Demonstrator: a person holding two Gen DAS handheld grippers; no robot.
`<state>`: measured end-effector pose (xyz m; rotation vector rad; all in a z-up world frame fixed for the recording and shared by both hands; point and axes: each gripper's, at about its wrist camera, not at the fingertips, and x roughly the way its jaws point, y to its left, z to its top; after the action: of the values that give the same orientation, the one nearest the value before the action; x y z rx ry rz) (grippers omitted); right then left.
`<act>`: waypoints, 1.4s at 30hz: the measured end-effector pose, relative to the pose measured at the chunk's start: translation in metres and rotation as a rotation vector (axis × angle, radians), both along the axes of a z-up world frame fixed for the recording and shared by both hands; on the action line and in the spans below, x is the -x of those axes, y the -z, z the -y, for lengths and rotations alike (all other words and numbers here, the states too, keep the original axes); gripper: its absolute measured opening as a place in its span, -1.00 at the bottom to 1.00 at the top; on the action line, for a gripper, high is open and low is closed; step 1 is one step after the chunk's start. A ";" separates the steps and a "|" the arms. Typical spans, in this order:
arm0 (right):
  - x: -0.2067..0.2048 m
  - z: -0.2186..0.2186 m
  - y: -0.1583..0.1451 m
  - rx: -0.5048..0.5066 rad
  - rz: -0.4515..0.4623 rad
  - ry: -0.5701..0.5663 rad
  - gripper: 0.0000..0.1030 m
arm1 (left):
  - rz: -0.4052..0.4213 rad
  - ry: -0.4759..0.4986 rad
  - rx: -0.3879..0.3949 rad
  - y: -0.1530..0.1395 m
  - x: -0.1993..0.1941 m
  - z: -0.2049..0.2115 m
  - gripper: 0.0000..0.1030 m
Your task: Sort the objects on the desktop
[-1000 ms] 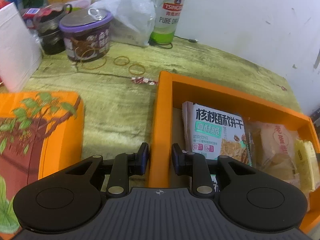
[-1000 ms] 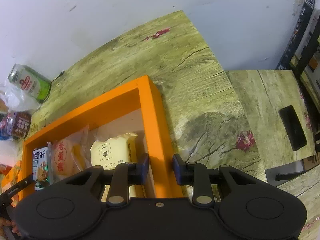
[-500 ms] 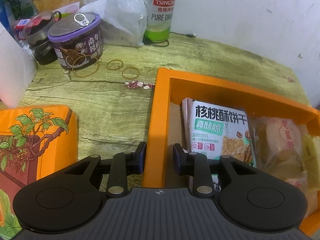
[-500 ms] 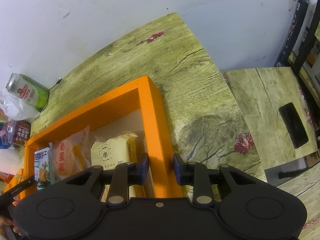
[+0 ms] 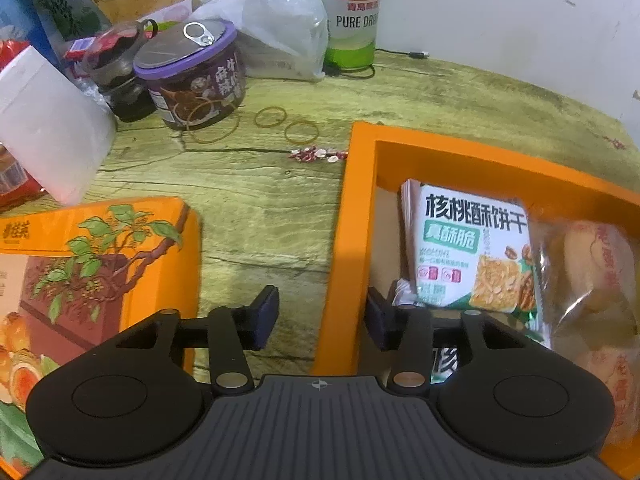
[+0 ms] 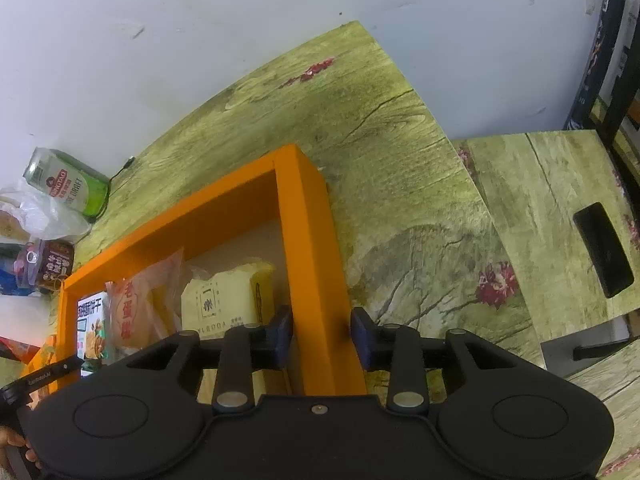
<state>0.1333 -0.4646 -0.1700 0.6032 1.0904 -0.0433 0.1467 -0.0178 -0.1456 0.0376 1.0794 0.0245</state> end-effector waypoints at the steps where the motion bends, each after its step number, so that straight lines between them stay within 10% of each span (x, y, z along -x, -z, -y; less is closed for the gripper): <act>1: 0.001 0.000 0.000 -0.001 0.003 0.002 -0.26 | -0.003 0.003 -0.006 -0.001 0.001 0.000 0.00; 13: 0.026 -0.011 -0.026 0.115 0.064 0.056 0.26 | 0.048 0.038 0.070 -0.033 0.027 -0.031 0.90; 19: 0.039 -0.052 -0.057 0.195 0.101 0.080 0.26 | 0.119 0.113 0.165 -0.052 0.046 -0.077 0.94; 24: 0.062 -0.132 -0.097 0.276 0.171 0.071 0.27 | 0.171 0.142 0.263 -0.071 0.072 -0.136 0.99; 27: 0.078 -0.197 -0.118 0.293 0.236 0.014 0.76 | 0.196 0.127 0.297 -0.080 0.088 -0.178 0.99; 30: 0.084 -0.265 -0.129 0.269 0.299 -0.074 0.81 | 0.241 0.099 0.287 -0.084 0.107 -0.224 0.99; 42: 0.042 -0.452 -0.086 0.059 0.225 -0.279 0.98 | 0.233 -0.222 0.163 -0.067 0.142 -0.419 0.99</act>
<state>0.0911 -0.0123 -0.0844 0.3879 0.9425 0.2285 0.0042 0.4010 -0.0784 -0.2271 0.8451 0.1374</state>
